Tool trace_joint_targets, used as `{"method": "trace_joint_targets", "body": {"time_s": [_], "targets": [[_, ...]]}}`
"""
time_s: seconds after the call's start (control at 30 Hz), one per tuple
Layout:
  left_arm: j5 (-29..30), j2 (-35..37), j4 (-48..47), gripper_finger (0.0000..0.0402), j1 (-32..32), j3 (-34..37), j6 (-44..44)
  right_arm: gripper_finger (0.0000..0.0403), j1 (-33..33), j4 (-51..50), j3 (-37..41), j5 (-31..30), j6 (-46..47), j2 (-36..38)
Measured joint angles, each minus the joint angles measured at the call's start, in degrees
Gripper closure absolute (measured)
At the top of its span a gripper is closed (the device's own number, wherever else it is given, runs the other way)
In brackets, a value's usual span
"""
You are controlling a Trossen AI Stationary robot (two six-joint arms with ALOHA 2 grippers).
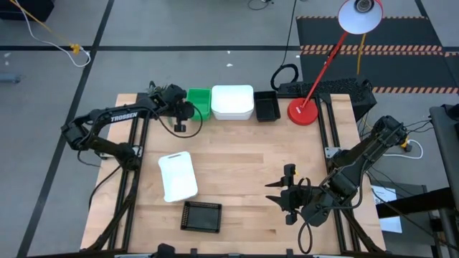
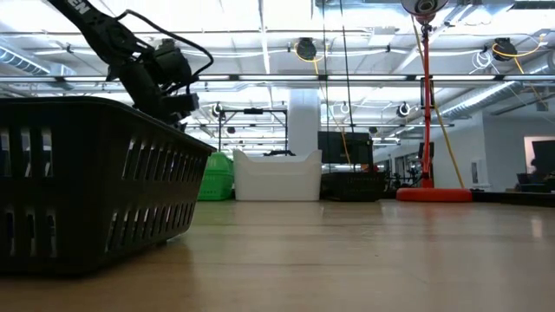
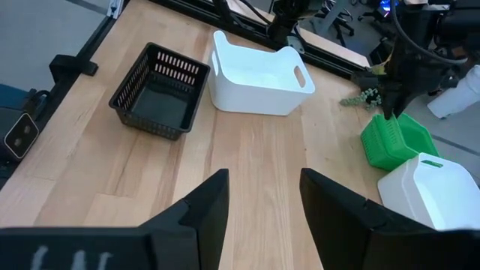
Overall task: Stack baskets by color
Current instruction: Stack the bottom green bin on the top stacked green bins, then stack the bottom white bin on the stacked white bins
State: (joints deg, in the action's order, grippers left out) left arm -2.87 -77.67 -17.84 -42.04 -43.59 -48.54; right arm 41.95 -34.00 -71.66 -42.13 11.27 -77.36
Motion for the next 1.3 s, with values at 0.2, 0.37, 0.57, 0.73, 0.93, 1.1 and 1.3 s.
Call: {"method": "trace_joint_targets", "body": {"time_s": [0.2, 0.37, 0.57, 0.73, 0.93, 1.1, 1.3], "targets": [[2.9, 0.0, 0.1, 0.0289, 0.0, 0.0, 2.5, 0.0245, 0.0, 0.0, 0.0, 0.0, 0.0, 0.0], [3.0, 0.0, 1.3, 0.0256, 0.5, 0.0, 5.0, 0.0245, 0.0, 0.0, 0.0, 0.0, 0.0, 0.0], [3.0, 0.0, 2.1, 0.0214, 1.3, 0.0, 8.1, 0.0245, 0.0, 0.0, 0.0, 0.0, 0.0, 0.0], [3.0, 0.1, 2.0, 0.019, 1.3, 0.0, 9.2, 0.0245, 0.0, 0.1, 0.0, 0.0, 0.0, 0.0], [3.7, 3.1, 1.7, 0.0185, 2.4, 0.0, 12.8, 0.0245, 0.0, 0.1, 0.0, 0.0, 0.0, 0.0], [8.8, 10.6, -1.0, 0.0185, 8.0, 0.0, 17.3, 0.0245, 0.0, 0.2, 0.0, 0.0, 0.0, 0.0], [13.4, 19.6, -9.1, 0.0185, 21.7, 0.0, 29.8, 0.0245, 0.0, 1.0, 0.0, 0.0, -0.1, 0.0]]}}
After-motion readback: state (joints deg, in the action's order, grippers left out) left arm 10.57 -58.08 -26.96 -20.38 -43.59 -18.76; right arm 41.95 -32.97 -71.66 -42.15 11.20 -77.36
